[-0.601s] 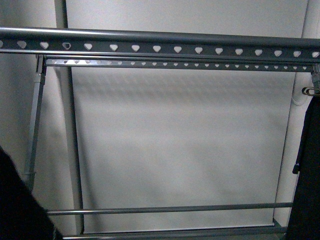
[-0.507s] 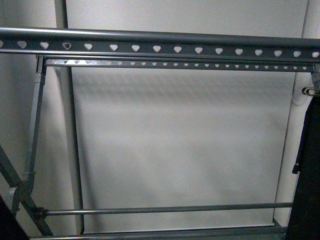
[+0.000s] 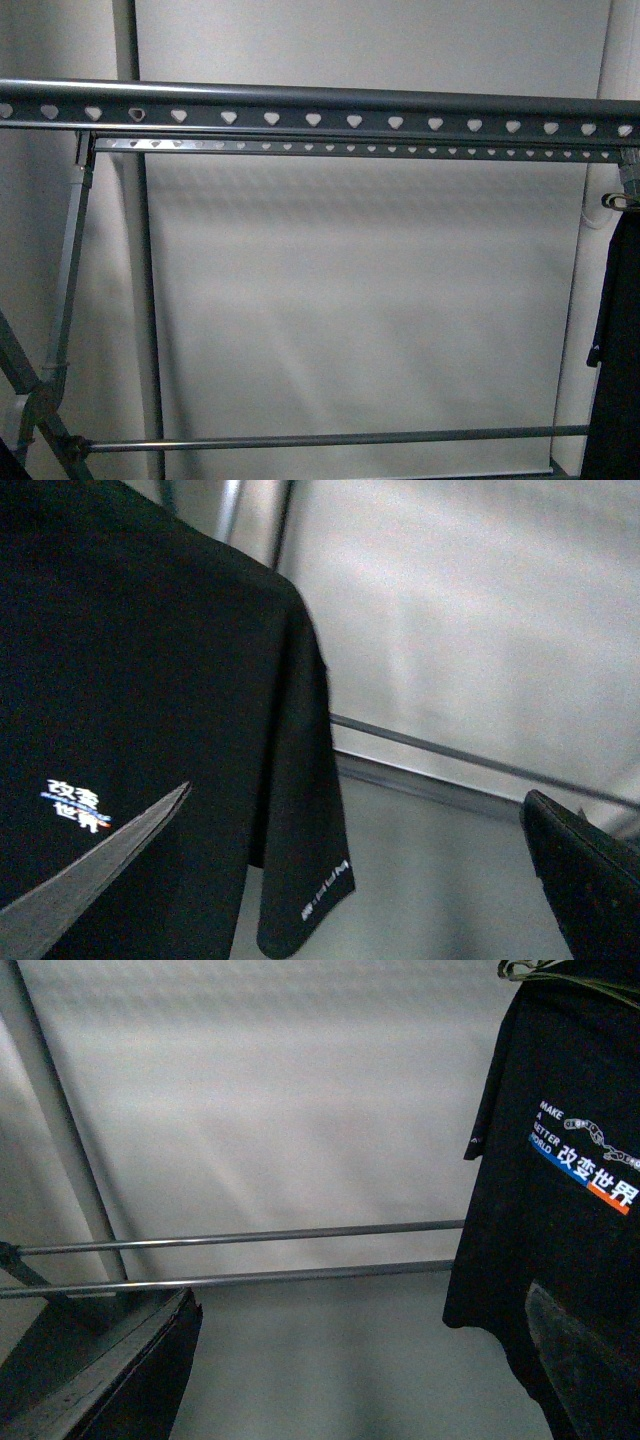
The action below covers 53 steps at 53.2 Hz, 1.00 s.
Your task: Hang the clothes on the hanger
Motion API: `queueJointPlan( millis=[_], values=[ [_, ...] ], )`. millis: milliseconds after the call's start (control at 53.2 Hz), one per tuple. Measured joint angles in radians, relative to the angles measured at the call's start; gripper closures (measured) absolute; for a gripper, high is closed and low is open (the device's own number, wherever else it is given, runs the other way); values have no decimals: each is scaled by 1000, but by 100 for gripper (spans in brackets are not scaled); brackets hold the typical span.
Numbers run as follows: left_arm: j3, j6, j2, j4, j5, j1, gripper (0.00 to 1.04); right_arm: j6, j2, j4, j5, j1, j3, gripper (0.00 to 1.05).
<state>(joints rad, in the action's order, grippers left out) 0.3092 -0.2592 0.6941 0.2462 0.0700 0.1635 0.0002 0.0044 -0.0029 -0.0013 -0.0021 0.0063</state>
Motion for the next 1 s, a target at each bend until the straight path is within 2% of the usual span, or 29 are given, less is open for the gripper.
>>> queueJointPlan(
  millis=[75,188,263,357,507,732,808,845,995],
  values=[
    [96,-72,172,43,85,0,7,0,0,0,0,0,0,7],
    [218,-158,367,26,193,-5,7,0,0,0,0,0,0,7],
    [328,-246,492,-30,297,-3,7,0,0,0,0,0,0,7],
    [418,-323,573,-76,377,5,7,0,0,0,0,0,0,7],
    [506,-388,682,-116,440,34,7,0,0,0,0,0,0,7],
    [633,-425,841,-137,463,67,7,0,0,0,0,0,0,7],
    [663,-435,863,-176,461,73,18,0,0,0,0,0,0,7],
    [666,-441,864,-193,452,79,28,0,0,0,0,0,0,7],
    [641,-449,839,-209,369,97,55,0,0,0,0,0,0,7]
  ],
)
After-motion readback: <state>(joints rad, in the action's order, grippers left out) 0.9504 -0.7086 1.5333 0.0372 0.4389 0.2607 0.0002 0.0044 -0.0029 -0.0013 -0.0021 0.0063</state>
